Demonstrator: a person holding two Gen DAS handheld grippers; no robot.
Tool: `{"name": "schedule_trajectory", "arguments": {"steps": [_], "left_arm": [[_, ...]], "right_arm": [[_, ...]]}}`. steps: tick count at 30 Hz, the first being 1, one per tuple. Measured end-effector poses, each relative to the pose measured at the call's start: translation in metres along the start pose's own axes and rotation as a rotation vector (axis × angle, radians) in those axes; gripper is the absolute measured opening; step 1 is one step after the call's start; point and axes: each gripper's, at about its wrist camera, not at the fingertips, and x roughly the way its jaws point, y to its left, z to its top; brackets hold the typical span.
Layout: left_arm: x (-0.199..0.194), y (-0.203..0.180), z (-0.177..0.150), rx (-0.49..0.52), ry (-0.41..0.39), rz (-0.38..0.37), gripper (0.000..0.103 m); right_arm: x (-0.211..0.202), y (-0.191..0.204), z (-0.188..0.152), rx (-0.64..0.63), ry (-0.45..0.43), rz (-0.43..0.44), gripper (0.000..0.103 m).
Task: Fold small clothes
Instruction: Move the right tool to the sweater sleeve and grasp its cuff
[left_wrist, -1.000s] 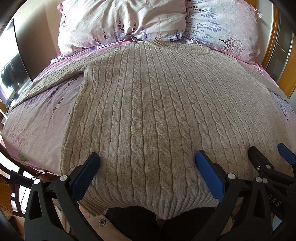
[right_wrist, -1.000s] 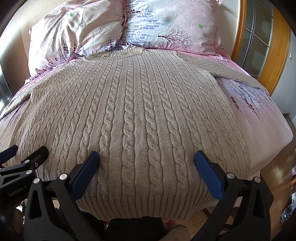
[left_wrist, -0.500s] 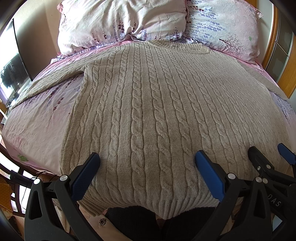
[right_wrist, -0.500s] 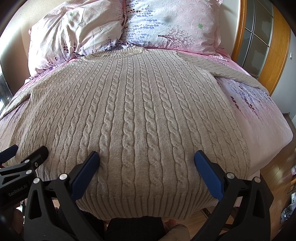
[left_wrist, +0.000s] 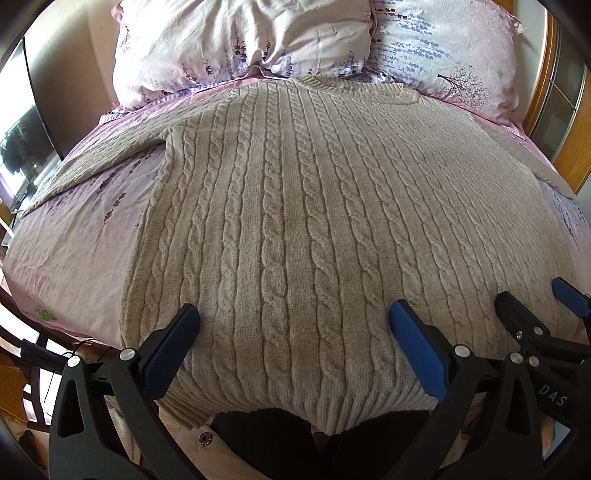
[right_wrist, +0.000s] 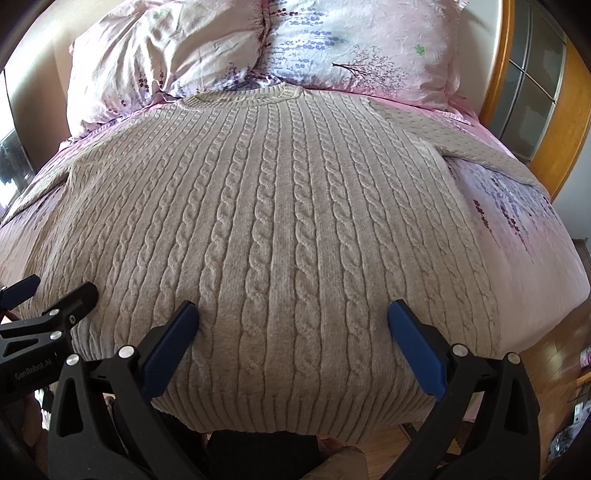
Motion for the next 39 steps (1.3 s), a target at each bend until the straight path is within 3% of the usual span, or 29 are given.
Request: {"name": "schedule_trajectory", "arguments": {"steps": [9,14,16,20,26,28,33,35,39], "left_arm": [[0.001,-0.002,0.005,0.026,0.01,-0.008,0.102],[0.005,-0.005,0.01,0.089,-0.021,-0.082,0.102],[0.007,-0.006,0.014,0.104,-0.034,-0.092,0.102],[0.009,-0.007,0.02,0.122,-0.051,-0.112,0.102],[0.014,-0.01,0.022,0.142,-0.088,-0.109,0.102],[0.012,-0.009,0.022,0.145,-0.12,-0.134,0.102],[0.01,0.0,0.026,0.103,-0.163,-0.231,0.102],[0.012,0.001,0.029,0.1,-0.164,-0.239,0.102],[0.012,0.0,0.03,0.102,-0.182,-0.258,0.102]], "right_arm": [[0.001,-0.009,0.003,-0.06,-0.043,0.087,0.101],[0.0,-0.023,0.016,-0.001,-0.034,0.147,0.101],[-0.004,-0.041,0.029,0.054,-0.063,0.177,0.092],[-0.012,-0.111,0.068,0.228,-0.155,0.136,0.089],[0.014,-0.226,0.11,0.534,-0.145,0.108,0.067],[0.027,-0.26,0.114,0.639,-0.144,0.119,0.053],[0.064,-0.331,0.108,0.935,-0.107,0.173,0.047],[0.075,-0.346,0.104,1.002,-0.086,0.145,0.045],[0.09,-0.364,0.096,1.096,-0.084,0.142,0.031]]}}
